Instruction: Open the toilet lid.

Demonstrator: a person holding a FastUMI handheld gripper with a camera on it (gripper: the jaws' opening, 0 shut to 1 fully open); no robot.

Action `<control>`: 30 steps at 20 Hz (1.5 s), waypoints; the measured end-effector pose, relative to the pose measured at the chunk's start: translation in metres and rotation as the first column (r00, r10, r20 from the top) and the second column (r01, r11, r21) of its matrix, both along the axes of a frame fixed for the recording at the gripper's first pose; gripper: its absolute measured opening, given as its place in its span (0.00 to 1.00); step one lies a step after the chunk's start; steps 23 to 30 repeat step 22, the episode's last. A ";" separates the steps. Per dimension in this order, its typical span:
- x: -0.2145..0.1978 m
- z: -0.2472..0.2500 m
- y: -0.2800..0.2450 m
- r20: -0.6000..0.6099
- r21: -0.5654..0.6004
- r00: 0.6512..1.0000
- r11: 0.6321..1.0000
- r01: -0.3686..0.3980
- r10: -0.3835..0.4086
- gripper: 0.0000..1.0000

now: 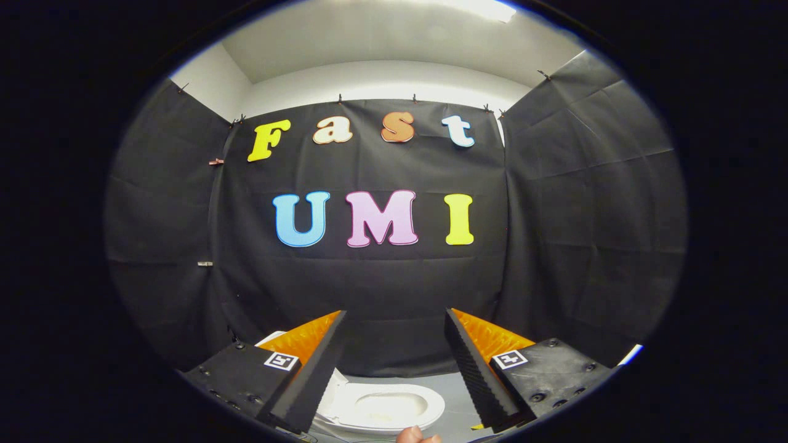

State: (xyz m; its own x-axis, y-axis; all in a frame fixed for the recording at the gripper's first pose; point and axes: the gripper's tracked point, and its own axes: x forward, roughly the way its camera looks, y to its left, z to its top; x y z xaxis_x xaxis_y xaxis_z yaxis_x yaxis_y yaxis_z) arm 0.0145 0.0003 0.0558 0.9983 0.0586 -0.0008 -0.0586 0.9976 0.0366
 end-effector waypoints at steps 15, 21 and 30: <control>-0.027 -0.021 -0.056 0.056 0.030 0.998 0.999 0.027 -0.029 0.97; -0.024 -0.028 -0.057 0.054 -0.001 0.998 1.000 0.028 -0.028 0.97; -0.022 -0.026 -0.057 0.058 -0.010 0.998 1.000 0.028 -0.028 0.97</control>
